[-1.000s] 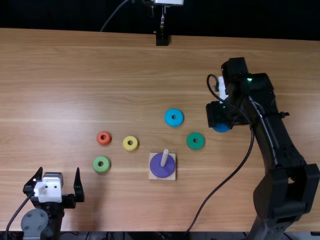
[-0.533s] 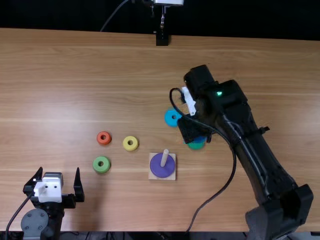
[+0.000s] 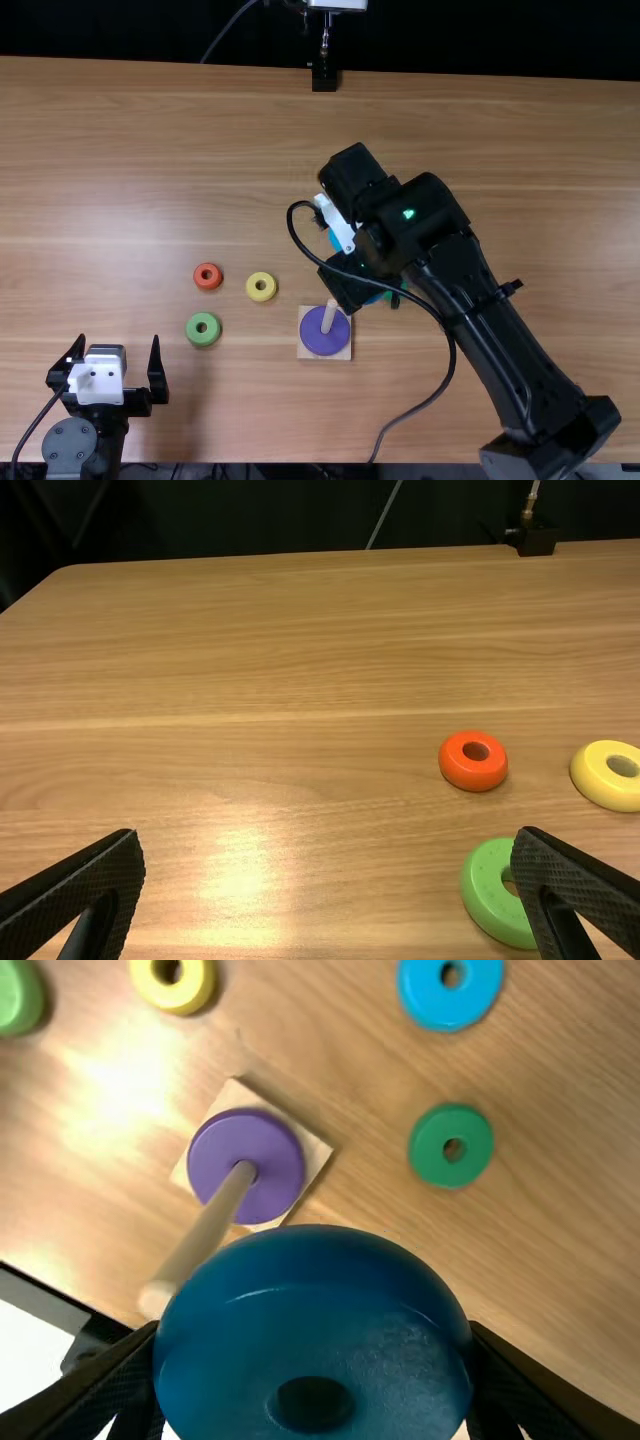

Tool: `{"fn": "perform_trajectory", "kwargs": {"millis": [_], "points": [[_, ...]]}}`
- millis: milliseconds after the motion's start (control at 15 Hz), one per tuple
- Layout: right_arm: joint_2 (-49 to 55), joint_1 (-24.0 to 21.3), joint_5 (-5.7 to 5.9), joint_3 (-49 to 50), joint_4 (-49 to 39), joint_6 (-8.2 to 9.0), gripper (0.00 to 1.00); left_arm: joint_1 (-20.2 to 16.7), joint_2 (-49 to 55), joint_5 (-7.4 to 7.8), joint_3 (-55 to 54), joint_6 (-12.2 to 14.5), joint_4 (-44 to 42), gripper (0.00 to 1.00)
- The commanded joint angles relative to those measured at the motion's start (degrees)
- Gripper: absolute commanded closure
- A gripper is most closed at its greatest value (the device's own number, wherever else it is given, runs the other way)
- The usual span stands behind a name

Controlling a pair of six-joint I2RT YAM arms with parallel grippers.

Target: Build the Hanoi tower: stack the rings onto the peg from bottom to top in this color order: purple, dark blue, light blue, dark green, light green, yellow, orange.

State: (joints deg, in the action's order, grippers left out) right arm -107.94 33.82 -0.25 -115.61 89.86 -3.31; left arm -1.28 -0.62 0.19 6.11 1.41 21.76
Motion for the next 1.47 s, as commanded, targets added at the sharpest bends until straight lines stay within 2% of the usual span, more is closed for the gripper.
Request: {"fn": "perform_trajectory", "kwargs": {"millis": [0,200,467,1133,1400], "points": [[2.4,1.6,-0.17,-1.9,0.1,-1.33,1.00,-0.5,0.6,-0.19,-6.1,0.2,3.8,0.00],[4.3,4.5,-0.17,-1.6,0.1,-1.12,1.00,-0.5,0.6,-0.19,-6.1,0.2,3.8,0.00],[4.2,5.8,-0.17,-1.1,0.1,-0.70,1.00,-0.5,0.6,-0.19,-6.1,0.2,3.8,0.00],[2.7,5.8,-0.07,0.2,0.0,-0.17,1.00,-0.5,0.6,-0.19,-6.1,0.2,3.8,0.00],[2.7,5.8,-0.07,4.4,-0.2,0.04,1.00,-0.5,0.6,-0.19,-6.1,0.2,3.8,0.00]]}}
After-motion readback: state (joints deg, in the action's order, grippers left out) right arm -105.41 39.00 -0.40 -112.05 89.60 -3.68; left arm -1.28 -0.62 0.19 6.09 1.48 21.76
